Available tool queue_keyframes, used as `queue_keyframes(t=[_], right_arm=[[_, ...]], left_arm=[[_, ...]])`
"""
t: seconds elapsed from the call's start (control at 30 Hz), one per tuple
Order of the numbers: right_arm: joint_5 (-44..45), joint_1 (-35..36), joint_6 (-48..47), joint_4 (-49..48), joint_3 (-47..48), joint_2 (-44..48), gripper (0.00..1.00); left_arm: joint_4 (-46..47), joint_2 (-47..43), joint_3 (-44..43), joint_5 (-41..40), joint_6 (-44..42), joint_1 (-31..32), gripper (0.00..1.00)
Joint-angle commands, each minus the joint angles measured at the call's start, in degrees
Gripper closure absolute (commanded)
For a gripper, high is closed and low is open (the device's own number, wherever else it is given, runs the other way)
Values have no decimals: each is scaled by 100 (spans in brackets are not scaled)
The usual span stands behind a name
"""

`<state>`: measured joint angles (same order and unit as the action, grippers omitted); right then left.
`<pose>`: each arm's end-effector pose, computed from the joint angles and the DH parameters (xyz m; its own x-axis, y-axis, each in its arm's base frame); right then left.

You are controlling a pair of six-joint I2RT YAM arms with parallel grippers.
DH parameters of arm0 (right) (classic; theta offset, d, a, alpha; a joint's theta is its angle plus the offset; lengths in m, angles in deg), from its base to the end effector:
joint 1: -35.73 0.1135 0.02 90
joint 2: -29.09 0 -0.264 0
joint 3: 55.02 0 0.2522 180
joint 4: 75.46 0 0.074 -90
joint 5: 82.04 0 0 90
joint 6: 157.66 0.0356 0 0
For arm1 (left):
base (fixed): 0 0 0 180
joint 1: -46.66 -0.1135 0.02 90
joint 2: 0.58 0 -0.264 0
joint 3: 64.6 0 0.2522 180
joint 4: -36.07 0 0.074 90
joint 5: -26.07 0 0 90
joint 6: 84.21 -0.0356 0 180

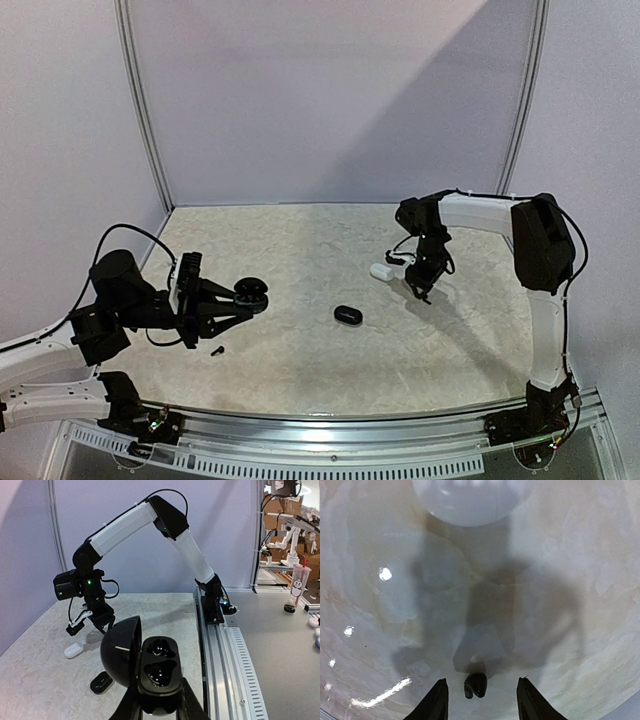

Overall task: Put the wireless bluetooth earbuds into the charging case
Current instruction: Pick up the right earbud from the corner of the board.

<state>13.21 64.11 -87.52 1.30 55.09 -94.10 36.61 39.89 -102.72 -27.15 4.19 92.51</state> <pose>0.3627 0.1922 0.1679 -0.6668 -0.7447 0.0285 -0.7439 0.6627 -0.0870 0.1056 -0.1394 0.2713 0.0057 0.0262 -0.9996 0.9918 0.1278 0.0090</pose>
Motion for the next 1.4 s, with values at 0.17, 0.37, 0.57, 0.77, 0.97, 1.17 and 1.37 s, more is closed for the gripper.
queue_keyframes(t=[0.17,0.37,0.57,0.77,0.97,1.17,1.37], right_arm=[[-90,-58,-107,-155,-218,-336,63],[-105,-90,-91,-249,-354,-279,72],[-260,-94,2,-271,-337,-259,86],[-305,-89,382,-196,-183,-49,95],[-834,-92,950,-436,-137,666,97],[-1207,-23,1737,-919,-100,1616,98],[-714,1233,3244,-3094,-269,2950,100]], left_arm=[[8,-8,107,-60,11,3,100],[-23,-9,102,-74,-9,3,100],[-19,-3,91,-89,-50,3,100],[53,-25,96,-401,93,3,100],[279,55,108,-852,116,3,100],[425,59,73,-1506,138,3,100],[850,176,-74,-2427,5,3,100]])
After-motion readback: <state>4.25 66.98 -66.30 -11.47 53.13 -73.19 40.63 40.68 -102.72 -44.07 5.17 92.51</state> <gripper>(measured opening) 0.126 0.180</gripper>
